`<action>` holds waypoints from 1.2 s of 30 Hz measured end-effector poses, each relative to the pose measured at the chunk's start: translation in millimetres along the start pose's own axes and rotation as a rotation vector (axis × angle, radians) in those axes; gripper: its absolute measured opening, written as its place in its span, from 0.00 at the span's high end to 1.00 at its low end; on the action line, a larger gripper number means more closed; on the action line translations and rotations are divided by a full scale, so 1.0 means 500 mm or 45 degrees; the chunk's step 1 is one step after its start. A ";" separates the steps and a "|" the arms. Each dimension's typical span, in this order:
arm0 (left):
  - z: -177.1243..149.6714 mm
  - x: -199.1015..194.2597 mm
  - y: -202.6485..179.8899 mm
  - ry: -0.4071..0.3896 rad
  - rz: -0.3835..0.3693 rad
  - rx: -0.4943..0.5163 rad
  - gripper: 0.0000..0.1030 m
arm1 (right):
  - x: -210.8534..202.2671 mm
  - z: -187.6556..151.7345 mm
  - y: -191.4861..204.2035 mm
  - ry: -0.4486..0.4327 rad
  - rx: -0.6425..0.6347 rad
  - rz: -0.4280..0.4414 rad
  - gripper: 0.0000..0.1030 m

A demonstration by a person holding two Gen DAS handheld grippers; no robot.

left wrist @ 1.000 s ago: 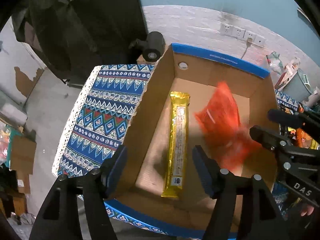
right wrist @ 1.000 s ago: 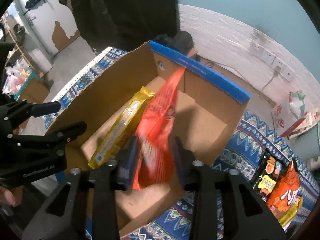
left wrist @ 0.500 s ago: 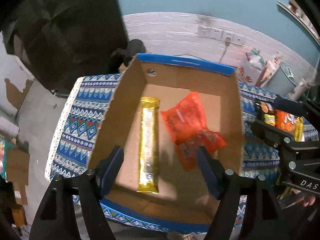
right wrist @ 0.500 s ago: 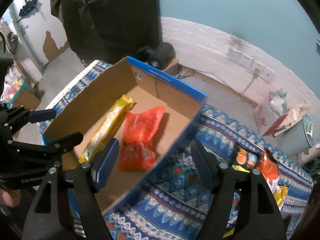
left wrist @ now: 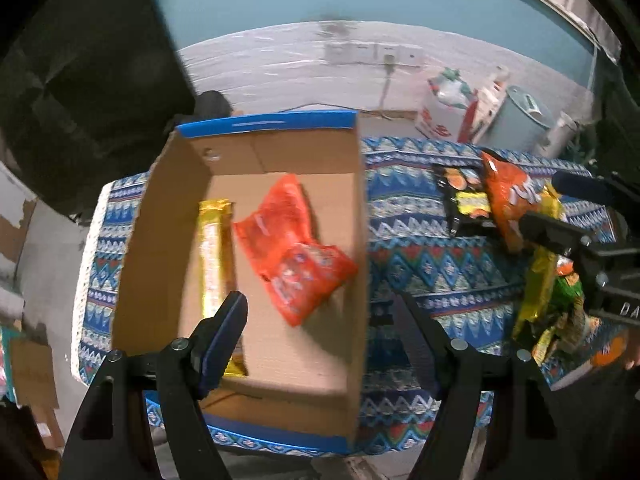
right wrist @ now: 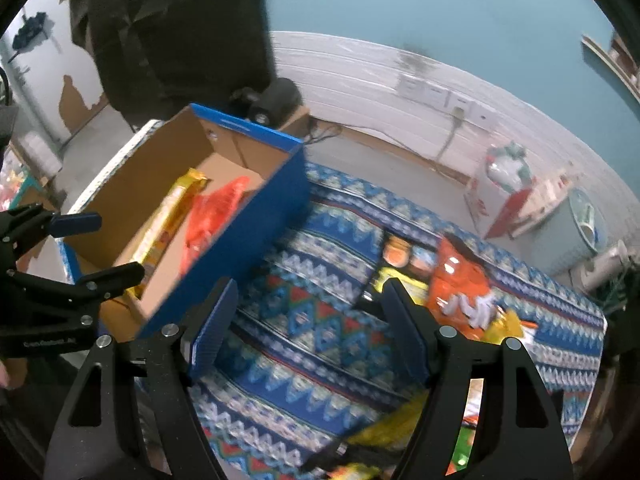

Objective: Organize snacks
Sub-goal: 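Move both tools back to the snack pile and lower onto the snacks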

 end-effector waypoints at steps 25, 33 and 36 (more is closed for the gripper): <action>-0.010 0.025 -0.300 0.082 -0.101 0.304 0.24 | -0.080 -0.192 -0.301 0.065 0.314 -0.192 0.25; -0.009 0.061 -0.395 0.144 -0.138 0.368 0.23 | -0.060 -0.240 -0.363 0.129 0.395 -0.210 0.25; -0.006 0.080 -0.425 0.160 -0.148 0.379 0.23 | -0.053 -0.255 -0.384 0.145 0.425 -0.213 0.25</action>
Point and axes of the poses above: each gripper's, at about its wrist camera, not at the fingertips, and x roughly the way its jaws point, y to its left, z to its top, the point moved 5 cm from there along x, roughly the way its jaws point, and after that the axes turned 1 degree about z, right-handed, at the moved point
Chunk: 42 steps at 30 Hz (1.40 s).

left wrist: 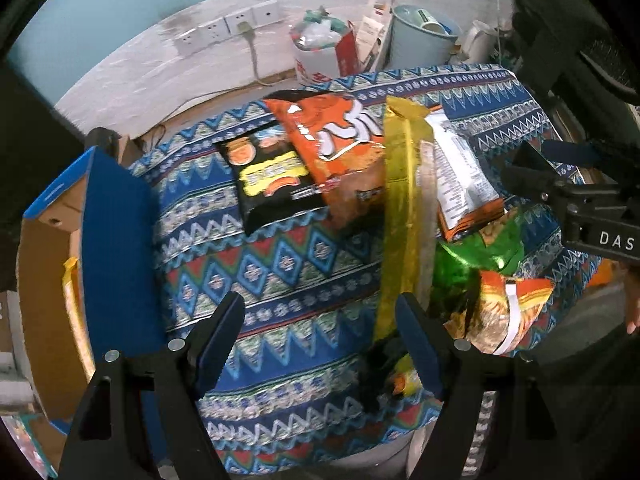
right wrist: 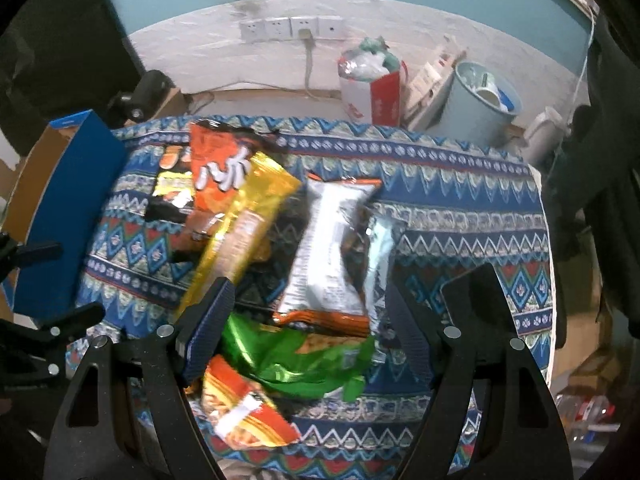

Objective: Organize snacks
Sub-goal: 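Move both tools back to the snack pile and lower onto the snacks, then grasp a long gold bar with the left tool while the right tool grasps the white-silver bag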

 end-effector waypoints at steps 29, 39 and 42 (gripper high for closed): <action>0.042 0.182 -0.091 0.185 -0.244 -0.081 0.44 | 0.102 -0.027 -0.064 0.098 0.084 0.089 0.25; 0.046 0.210 -0.106 0.194 -0.241 -0.039 0.55 | 0.125 -0.019 -0.064 0.123 0.076 0.072 0.25; 0.048 0.220 -0.102 0.208 -0.223 -0.056 0.46 | 0.131 -0.018 -0.058 0.128 0.059 0.072 0.25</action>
Point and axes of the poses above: each gripper's, at about its wrist camera, not at the fingertips, and x roughly the way its jaws point, y to its left, z to its top, the point moved 5 cm from there along x, roughly the way its jaws point, and after that the axes turned 1 degree about z, right-handed, at the moved point
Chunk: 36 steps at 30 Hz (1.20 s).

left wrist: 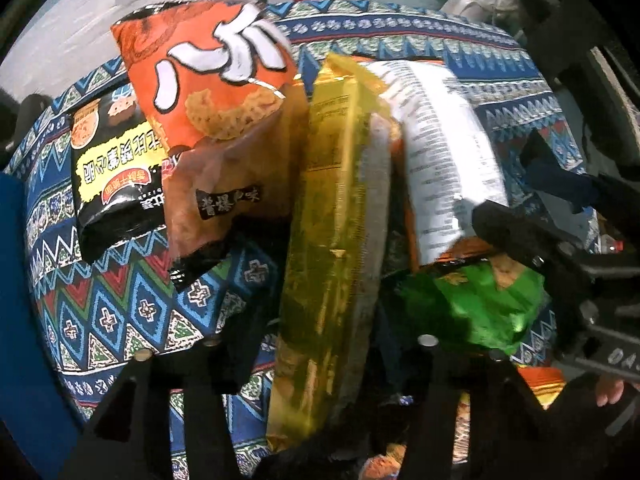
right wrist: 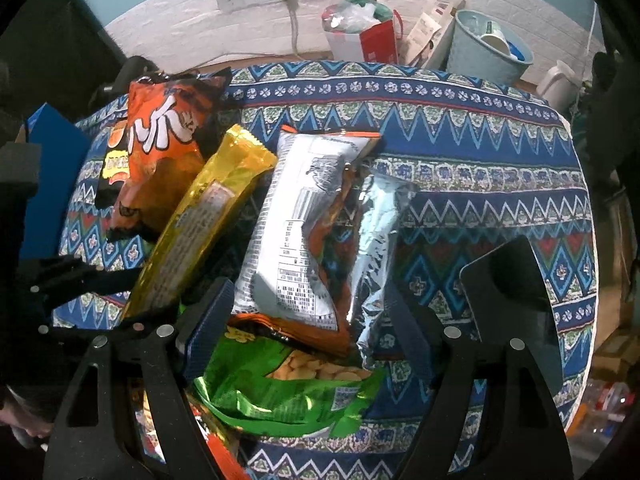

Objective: Organize snacks
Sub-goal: 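Grasp a long gold bar with the left tool while the right tool grasps the white-silver bag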

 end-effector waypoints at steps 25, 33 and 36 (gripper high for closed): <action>-0.007 -0.161 0.023 -0.310 0.033 0.050 0.72 | 0.057 0.056 0.023 0.024 -0.003 -0.028 0.25; -0.025 -0.223 0.048 -0.375 -0.011 0.019 0.72 | 0.114 0.064 0.032 0.087 -0.060 -0.103 0.38; -0.029 -0.243 0.058 -0.428 0.002 0.019 0.72 | 0.117 0.063 0.033 0.094 -0.074 -0.116 0.60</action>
Point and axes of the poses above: each gripper's, at about its wrist camera, not at the fingertips, and x roughly the way its jaws point, y to its left, z to its top, the point moved 5 cm from there along x, roughly the way its jaws point, and after that the axes turned 1 degree about z, right-handed, at the moved point
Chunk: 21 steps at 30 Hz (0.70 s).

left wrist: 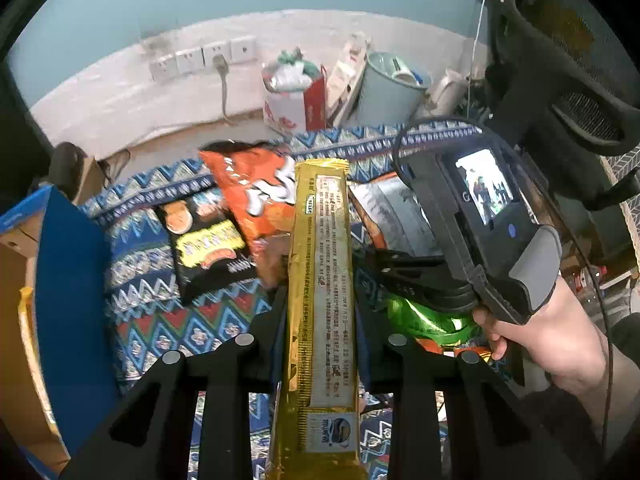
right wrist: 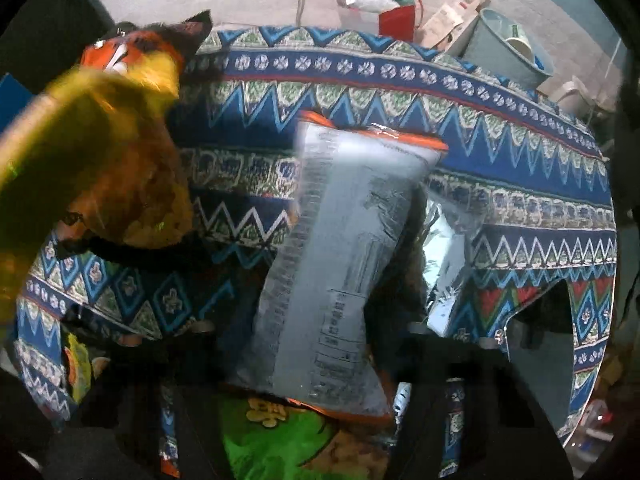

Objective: Organize snacks
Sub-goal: 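Grasp a long gold bar with the left tool while the right tool grasps the white-silver bag, then carry the gold bar and white-silver bag up and over the box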

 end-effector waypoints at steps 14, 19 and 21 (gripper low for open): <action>0.020 -0.085 0.062 -0.159 0.076 -0.035 0.72 | -0.137 0.039 0.014 -0.252 -0.008 -0.003 0.70; 0.022 -0.116 0.097 -0.199 0.107 -0.073 0.72 | -0.172 0.049 0.035 -0.306 -0.010 0.016 0.70; 0.022 -0.128 0.113 -0.218 0.123 -0.088 0.72 | -0.183 0.053 0.048 -0.325 -0.016 0.023 0.70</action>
Point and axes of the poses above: each gripper's, at about its wrist camera, not at the fingertips, and x roughly the way its jaws point, y to its left, z to its top, the point moved 5 cm from there along x, roughly the way its jaws point, and after that the axes turned 1 degree about z, right-handed, at the moved point
